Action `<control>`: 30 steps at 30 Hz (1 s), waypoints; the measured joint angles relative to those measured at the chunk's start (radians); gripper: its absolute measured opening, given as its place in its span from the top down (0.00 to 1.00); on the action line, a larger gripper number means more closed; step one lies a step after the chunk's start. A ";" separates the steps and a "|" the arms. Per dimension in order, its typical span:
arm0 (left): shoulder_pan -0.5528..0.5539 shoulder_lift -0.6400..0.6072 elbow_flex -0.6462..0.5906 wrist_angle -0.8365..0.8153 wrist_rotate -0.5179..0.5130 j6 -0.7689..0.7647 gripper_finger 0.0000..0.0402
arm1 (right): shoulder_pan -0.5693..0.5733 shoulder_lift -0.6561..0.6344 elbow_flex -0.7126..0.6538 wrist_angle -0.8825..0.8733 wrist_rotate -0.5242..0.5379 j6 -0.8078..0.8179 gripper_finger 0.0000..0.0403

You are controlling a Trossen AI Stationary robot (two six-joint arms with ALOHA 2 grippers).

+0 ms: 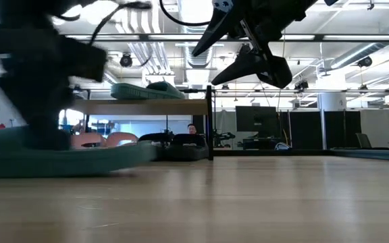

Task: Pick and place slides into the shelf
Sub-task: Put the green slide on the shelf

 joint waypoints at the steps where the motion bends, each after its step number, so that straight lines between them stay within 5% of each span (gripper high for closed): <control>1: -0.013 -0.005 0.000 -0.055 0.011 -0.018 0.55 | 0.000 0.000 0.000 0.000 0.000 0.000 0.44; 6: -0.086 -0.070 -0.001 -0.228 0.011 -0.113 0.55 | -0.002 0.000 0.000 -0.002 0.000 0.000 0.44; 18: -0.266 -0.273 0.019 -0.224 -0.126 -0.506 0.55 | -0.007 0.000 0.000 -0.007 0.001 -0.009 0.44; 30: -0.459 -0.207 0.015 -0.383 0.018 -1.004 0.55 | -0.009 0.000 0.000 -0.036 0.000 -0.061 0.44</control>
